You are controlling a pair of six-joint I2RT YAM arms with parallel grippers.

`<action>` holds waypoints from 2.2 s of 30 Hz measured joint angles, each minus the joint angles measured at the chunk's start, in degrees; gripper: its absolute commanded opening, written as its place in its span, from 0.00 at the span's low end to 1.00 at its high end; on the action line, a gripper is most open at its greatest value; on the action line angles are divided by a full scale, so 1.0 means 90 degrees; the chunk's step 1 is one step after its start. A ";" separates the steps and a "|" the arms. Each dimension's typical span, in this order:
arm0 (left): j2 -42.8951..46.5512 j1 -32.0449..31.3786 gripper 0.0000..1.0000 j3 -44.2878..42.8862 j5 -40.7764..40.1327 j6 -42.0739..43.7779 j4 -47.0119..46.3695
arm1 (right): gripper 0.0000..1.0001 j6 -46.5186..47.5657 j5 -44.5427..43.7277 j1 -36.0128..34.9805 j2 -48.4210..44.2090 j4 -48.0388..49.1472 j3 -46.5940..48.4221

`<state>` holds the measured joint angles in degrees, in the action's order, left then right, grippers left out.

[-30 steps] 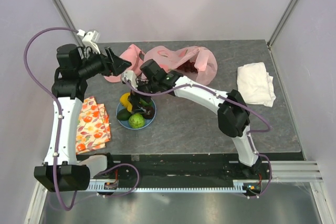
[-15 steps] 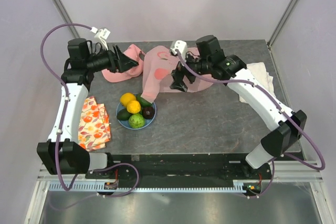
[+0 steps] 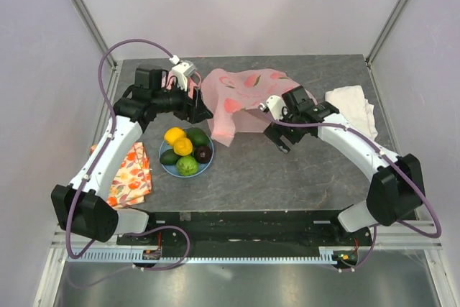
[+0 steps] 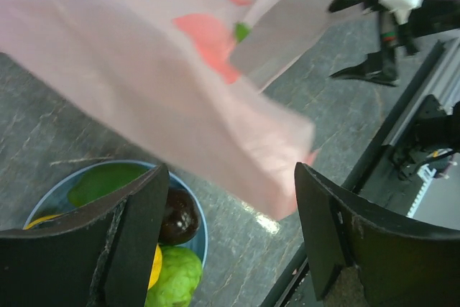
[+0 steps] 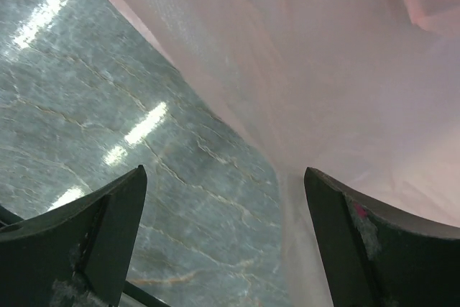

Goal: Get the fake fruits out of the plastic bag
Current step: Adjust the plastic bag at the center of the board.

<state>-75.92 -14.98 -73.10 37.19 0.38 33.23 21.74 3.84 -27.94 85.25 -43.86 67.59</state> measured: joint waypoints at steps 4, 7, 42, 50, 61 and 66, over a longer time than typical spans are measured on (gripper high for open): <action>-0.0012 -0.0075 0.81 0.0002 -0.0287 0.0078 0.0136 | 0.98 0.0092 0.0131 0.0143 -0.0214 -0.0143 0.0102; -0.0010 -0.0163 0.84 0.0002 -0.0274 0.0131 0.0214 | 0.98 0.0080 0.0770 0.0155 -0.0061 -0.0177 0.0656; -0.1717 -0.1957 0.02 0.0066 -0.0551 0.0022 0.0631 | 0.77 -0.0891 0.2045 0.0172 0.0930 0.0347 0.2166; -0.1685 -0.1443 0.02 -0.0619 -0.0141 0.0019 0.0644 | 0.41 -0.0675 0.2288 0.0299 0.0993 0.0345 0.2157; -0.1693 -0.1042 0.02 -0.1882 0.1294 -0.0493 0.0112 | 0.43 0.0049 0.2392 0.0267 0.1511 0.0299 0.2089; -0.1702 -0.1047 0.01 -0.1882 0.1685 -0.0685 0.0051 | 0.43 0.0005 0.1698 0.0267 0.2344 0.0505 0.2450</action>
<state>-91.24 -24.40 -90.04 52.36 -5.78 33.69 21.78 19.11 -25.54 106.34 -39.31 89.65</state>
